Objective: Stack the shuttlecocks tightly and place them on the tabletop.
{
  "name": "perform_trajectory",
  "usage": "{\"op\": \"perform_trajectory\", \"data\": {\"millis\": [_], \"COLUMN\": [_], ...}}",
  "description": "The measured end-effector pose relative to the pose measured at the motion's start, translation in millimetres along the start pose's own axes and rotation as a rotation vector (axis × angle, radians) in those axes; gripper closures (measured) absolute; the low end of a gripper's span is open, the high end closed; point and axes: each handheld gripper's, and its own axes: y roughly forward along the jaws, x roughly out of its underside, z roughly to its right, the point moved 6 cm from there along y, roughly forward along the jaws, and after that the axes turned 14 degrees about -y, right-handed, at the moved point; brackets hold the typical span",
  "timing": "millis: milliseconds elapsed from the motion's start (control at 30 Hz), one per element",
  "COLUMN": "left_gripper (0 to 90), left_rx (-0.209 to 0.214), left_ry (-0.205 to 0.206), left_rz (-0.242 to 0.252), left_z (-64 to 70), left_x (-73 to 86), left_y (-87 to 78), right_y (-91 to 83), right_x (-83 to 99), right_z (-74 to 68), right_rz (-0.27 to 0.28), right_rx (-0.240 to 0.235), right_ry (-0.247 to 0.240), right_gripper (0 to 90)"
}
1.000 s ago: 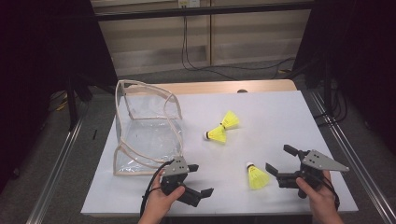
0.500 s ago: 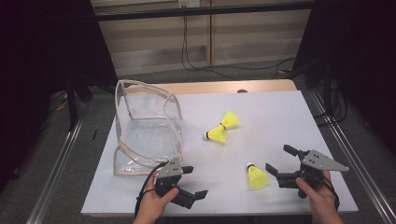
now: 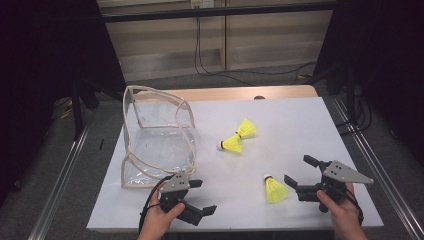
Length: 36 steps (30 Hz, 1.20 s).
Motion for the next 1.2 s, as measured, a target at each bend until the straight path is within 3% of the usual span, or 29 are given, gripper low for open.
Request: {"op": "perform_trajectory", "data": {"millis": [467,933,1200], "left_gripper": [5.3,3.1,3.4], "left_rx": [0.011,-0.084,-0.087], "left_ry": [-0.012,-0.022,-0.006], "left_rz": [0.031,0.096,0.083], "left_z": [-2.4,-23.1,-30.3], "left_x": [-1.3,5.2,7.7], "left_y": [-9.6,-39.7,-44.3], "right_y": [-0.1,0.5,1.2], "right_x": [0.0,0.4,0.5], "right_z": [-0.2,0.0,-0.6], "right_rz": [0.0,-0.003,-0.004], "right_rx": [-0.001,0.002,0.001], "right_ry": [0.001,-0.001,-0.001], "right_gripper": [2.9,2.9,2.9]}}
